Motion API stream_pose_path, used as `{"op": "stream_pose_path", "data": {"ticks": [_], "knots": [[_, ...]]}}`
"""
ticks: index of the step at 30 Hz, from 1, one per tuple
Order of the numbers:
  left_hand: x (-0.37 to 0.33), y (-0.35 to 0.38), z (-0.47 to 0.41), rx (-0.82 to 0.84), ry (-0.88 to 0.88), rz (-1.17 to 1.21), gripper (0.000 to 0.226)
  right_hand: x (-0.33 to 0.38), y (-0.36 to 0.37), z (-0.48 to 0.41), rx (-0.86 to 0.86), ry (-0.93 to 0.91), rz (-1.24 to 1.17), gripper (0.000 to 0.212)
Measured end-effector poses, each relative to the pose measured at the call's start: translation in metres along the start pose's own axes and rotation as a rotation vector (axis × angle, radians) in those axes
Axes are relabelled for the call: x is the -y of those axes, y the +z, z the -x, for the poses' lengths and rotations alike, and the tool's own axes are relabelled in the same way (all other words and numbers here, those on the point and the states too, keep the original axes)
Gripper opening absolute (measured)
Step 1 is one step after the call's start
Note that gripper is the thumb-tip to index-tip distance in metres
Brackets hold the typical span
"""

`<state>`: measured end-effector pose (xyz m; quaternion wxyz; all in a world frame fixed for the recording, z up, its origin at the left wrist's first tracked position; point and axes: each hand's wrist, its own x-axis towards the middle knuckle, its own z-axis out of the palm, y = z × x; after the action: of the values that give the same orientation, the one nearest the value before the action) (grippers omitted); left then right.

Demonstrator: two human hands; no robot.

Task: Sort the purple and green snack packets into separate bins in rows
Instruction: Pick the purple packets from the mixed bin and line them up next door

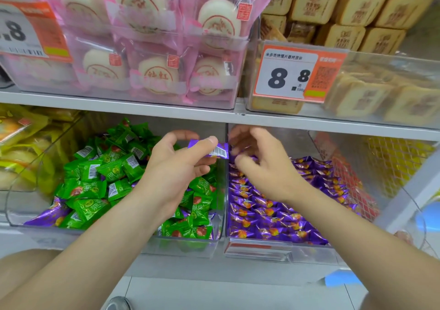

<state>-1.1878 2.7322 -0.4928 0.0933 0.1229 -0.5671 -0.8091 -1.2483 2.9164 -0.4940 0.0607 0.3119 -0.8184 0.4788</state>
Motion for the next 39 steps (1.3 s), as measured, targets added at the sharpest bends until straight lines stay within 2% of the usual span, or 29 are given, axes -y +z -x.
{"op": "stream_pose_path", "data": {"ticks": [1,3,9,11,14,16,19,22,23,24,26,27,29,33,39], "knots": [[0.001,0.001,0.001,0.017,0.007,-0.024,0.042,0.007,0.001,0.007,0.044,-0.031,-0.064,0.040],[0.003,0.002,0.003,0.041,0.018,-0.110,0.041,0.013,0.004,0.014,0.066,-0.087,-0.034,0.042],[0.002,0.005,0.012,0.162,0.208,-0.457,0.021,0.005,-0.006,0.018,0.009,0.019,-0.024,0.007],[0.000,0.004,0.015,0.234,0.273,-0.526,0.009,0.002,-0.014,0.020,0.029,0.077,-0.063,0.008],[0.004,0.000,0.015,0.291,0.301,-0.617,0.010,0.004,-0.027,0.024,0.110,0.165,-0.158,0.017],[0.009,0.000,0.014,0.300,0.310,-0.687,0.017,0.003,-0.035,0.026,0.218,0.216,-0.239,0.015],[0.016,0.005,0.014,0.241,0.296,-0.664,0.016,-0.011,-0.047,0.022,0.334,0.341,-0.326,0.017],[0.025,0.009,0.008,0.146,0.229,-0.662,0.011,-0.037,-0.051,0.013,0.174,0.495,-0.383,0.021],[0.027,0.009,0.006,0.124,0.200,-0.658,0.010,-0.046,-0.051,0.011,0.089,0.508,-0.297,0.020],[0.028,0.010,0.005,0.113,0.174,-0.655,0.011,-0.054,-0.050,0.009,0.018,0.477,-0.108,0.018],[0.029,0.009,0.003,0.105,0.141,-0.662,0.013,-0.070,-0.047,0.005,-0.053,0.350,0.292,0.017],[0.029,0.009,0.003,0.107,0.131,-0.665,0.012,-0.076,-0.046,0.003,-0.070,0.317,0.384,0.019],[0.028,0.008,0.003,0.110,0.116,-0.666,0.011,-0.083,-0.041,-0.001,-0.080,0.309,0.420,0.021],[0.026,0.006,0.004,0.120,0.119,-0.675,0.011,-0.090,-0.027,-0.010,0.031,0.216,0.507,0.020],[0.027,0.001,0.004,0.162,0.101,-0.679,0.012,-0.089,-0.007,-0.019,0.078,0.084,0.605,0.020]]}}
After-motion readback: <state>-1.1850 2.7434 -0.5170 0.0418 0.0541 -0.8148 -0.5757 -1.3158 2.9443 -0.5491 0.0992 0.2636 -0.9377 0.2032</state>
